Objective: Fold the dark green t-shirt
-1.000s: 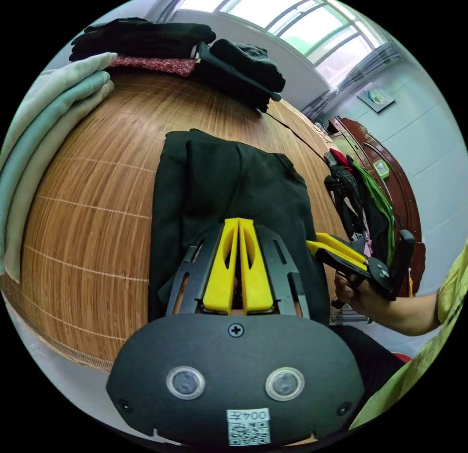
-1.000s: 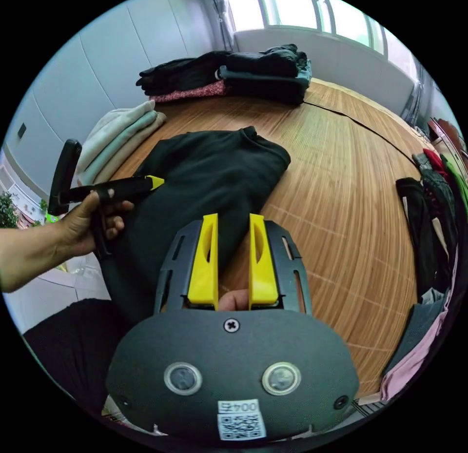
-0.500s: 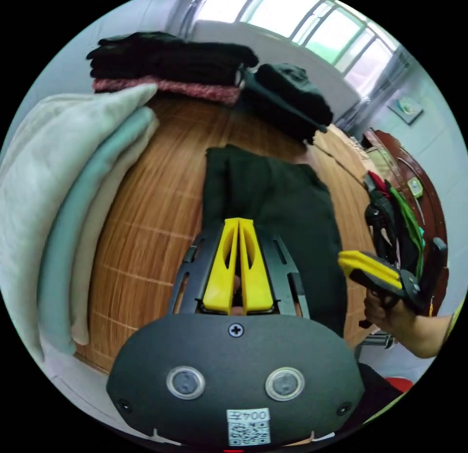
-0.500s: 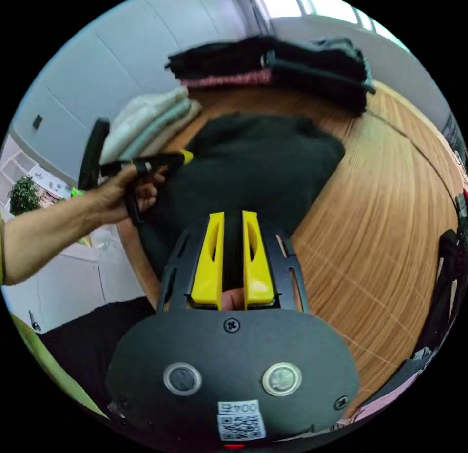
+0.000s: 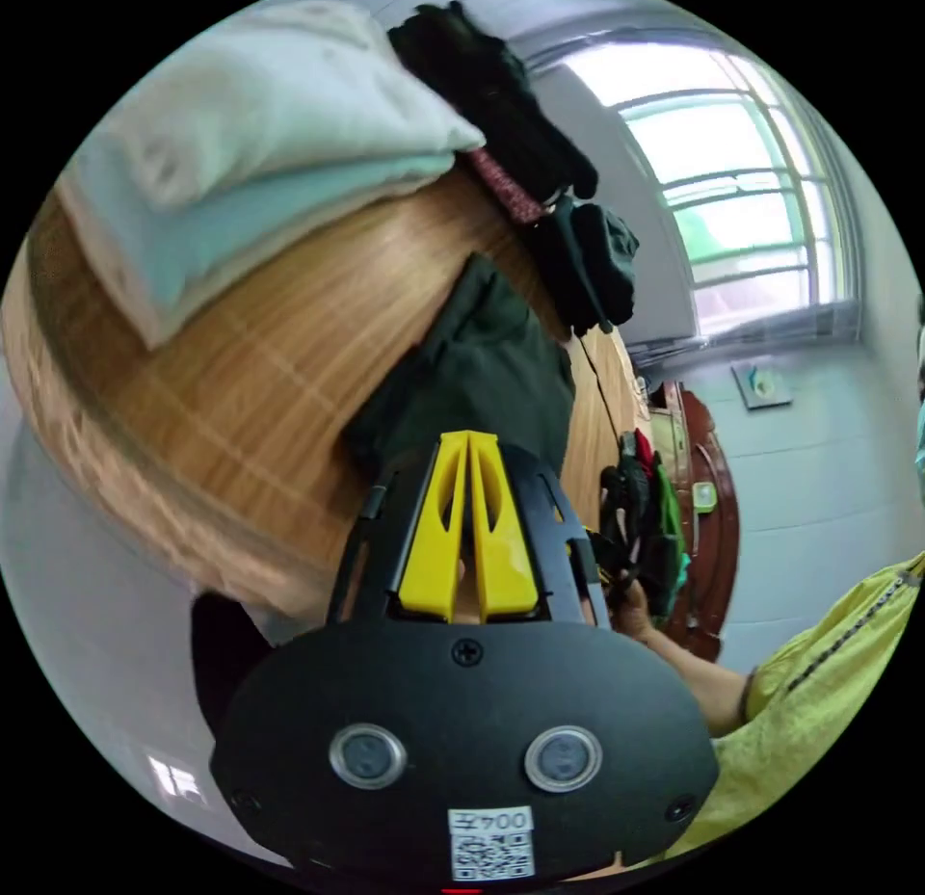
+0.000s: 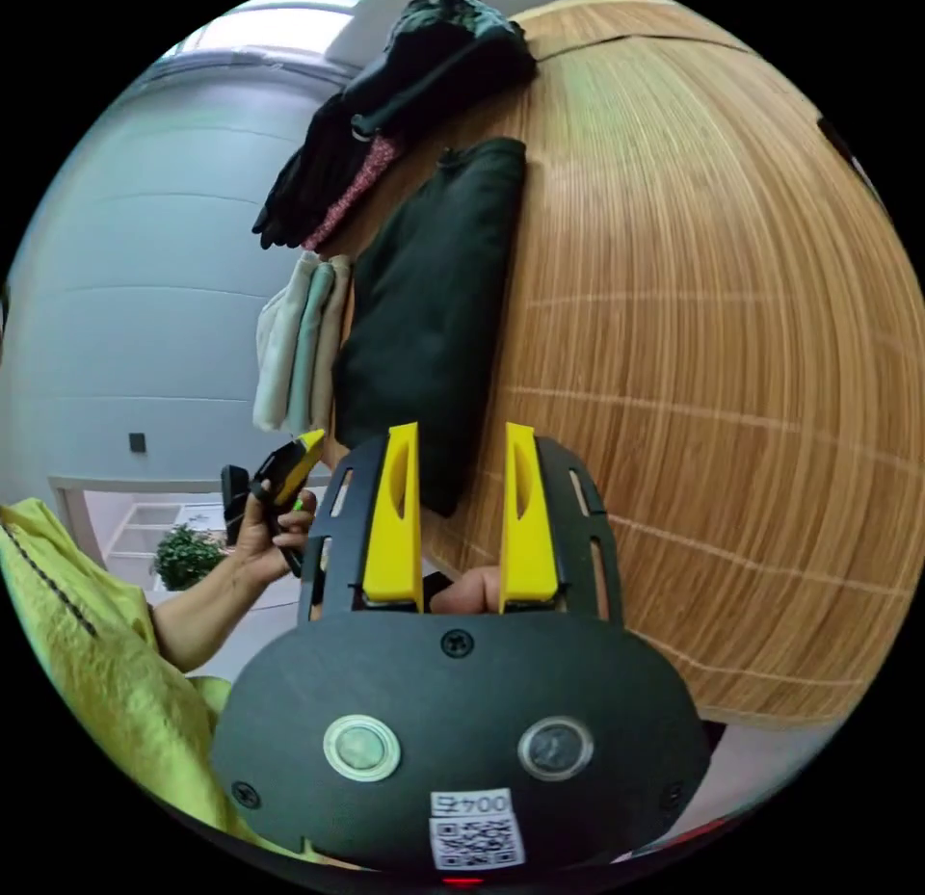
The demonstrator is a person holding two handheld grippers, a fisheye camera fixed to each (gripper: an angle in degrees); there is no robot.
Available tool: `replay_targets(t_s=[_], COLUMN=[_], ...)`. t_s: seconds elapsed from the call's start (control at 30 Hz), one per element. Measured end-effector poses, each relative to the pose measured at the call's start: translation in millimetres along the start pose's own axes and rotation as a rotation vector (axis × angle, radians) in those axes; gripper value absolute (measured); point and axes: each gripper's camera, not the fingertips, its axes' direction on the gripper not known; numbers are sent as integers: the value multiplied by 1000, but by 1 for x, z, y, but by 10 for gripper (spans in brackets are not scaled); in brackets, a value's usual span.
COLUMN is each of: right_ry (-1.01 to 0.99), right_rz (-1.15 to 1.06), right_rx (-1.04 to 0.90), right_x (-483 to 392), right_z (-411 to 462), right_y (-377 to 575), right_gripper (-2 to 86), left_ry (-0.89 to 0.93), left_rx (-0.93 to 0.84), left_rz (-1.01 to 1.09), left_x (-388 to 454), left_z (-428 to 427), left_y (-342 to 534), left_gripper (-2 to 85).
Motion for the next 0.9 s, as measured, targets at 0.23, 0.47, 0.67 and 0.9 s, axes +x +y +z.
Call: replay_targets(t_s=[0.23, 0.47, 0.67, 0.9], right_ry=[-222, -294, -343, -379], right_rz=[146, 289, 278, 234], right_rx=[-91, -185, -182, -219], right_x=[25, 7, -33, -44], right_z=[37, 37, 19, 25], right_y=[14, -20, -39, -44], right_gripper=[92, 46, 45, 60], left_ry=[170, 218, 436, 307], left_rx=[-114, -131, -64, -71], left_rz=[-217, -238, -297, -280], left_x=[-58, -78, -85, -113], left_z=[32, 49, 65, 78], left_y=[57, 61, 48, 18], left_gripper=[84, 197, 238, 99])
